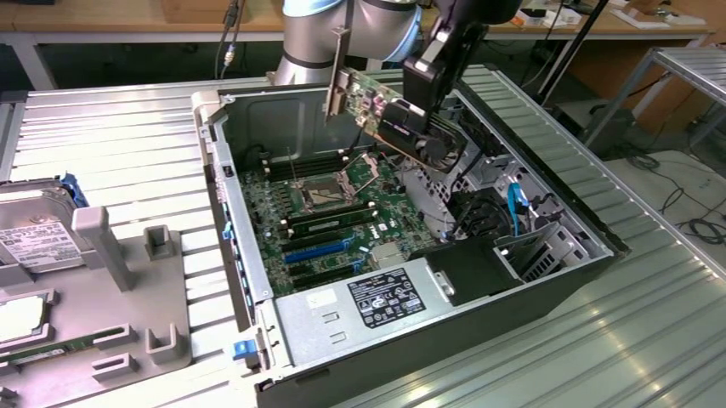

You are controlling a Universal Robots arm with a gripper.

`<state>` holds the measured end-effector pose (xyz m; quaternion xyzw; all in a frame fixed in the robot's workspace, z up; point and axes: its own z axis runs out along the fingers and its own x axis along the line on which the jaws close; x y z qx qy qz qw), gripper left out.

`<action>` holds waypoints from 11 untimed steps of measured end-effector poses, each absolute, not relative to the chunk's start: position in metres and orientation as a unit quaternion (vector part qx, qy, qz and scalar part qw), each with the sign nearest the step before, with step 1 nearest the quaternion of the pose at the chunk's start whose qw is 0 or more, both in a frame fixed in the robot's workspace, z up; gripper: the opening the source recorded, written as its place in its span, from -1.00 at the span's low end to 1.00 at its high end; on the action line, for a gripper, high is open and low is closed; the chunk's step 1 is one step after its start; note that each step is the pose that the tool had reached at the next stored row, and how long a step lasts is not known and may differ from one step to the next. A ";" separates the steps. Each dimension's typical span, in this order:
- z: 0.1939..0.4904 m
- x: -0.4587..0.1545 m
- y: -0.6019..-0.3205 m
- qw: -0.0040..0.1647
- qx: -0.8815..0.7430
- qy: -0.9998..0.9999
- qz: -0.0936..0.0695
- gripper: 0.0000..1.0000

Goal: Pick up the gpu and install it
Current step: 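Insert the gpu into the slot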

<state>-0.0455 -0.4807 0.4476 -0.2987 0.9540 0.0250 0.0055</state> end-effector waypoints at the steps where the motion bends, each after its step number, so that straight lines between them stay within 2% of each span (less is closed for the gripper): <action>1: 0.448 -0.046 -0.481 0.005 -0.302 0.953 0.025 -0.47; 11: 0.448 -0.045 -0.481 0.005 -0.334 0.942 0.025 -0.47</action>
